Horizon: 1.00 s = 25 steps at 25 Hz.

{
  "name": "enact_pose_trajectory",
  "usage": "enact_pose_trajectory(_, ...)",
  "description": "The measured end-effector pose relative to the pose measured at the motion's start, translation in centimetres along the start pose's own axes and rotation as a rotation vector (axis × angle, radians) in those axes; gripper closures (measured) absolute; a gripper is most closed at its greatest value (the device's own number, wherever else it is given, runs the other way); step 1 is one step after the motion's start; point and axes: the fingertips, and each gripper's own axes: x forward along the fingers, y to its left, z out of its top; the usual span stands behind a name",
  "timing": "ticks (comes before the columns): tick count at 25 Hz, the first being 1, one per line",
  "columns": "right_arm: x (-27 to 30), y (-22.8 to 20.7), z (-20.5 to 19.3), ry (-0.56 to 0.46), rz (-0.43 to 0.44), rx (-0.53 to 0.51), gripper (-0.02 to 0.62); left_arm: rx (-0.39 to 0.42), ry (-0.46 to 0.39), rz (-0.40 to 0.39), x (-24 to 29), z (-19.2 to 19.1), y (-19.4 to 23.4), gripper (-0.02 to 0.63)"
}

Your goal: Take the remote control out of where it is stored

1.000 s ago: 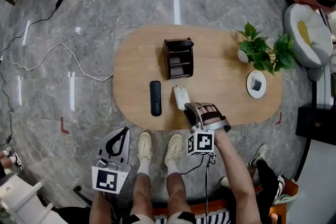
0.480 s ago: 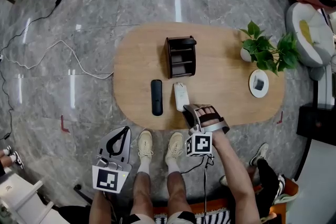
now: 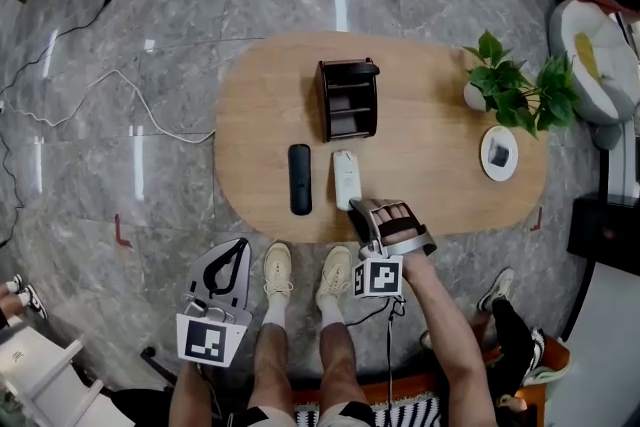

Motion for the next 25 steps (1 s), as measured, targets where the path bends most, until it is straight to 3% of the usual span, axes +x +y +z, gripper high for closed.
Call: enact_pose_trajectory(25, 1.9, 3.7, 0.4, 0.005, -0.037, -0.027, 0.492, -0.005, 0.048, -0.019, 0.1, -3.4, -0.1, 0.601)
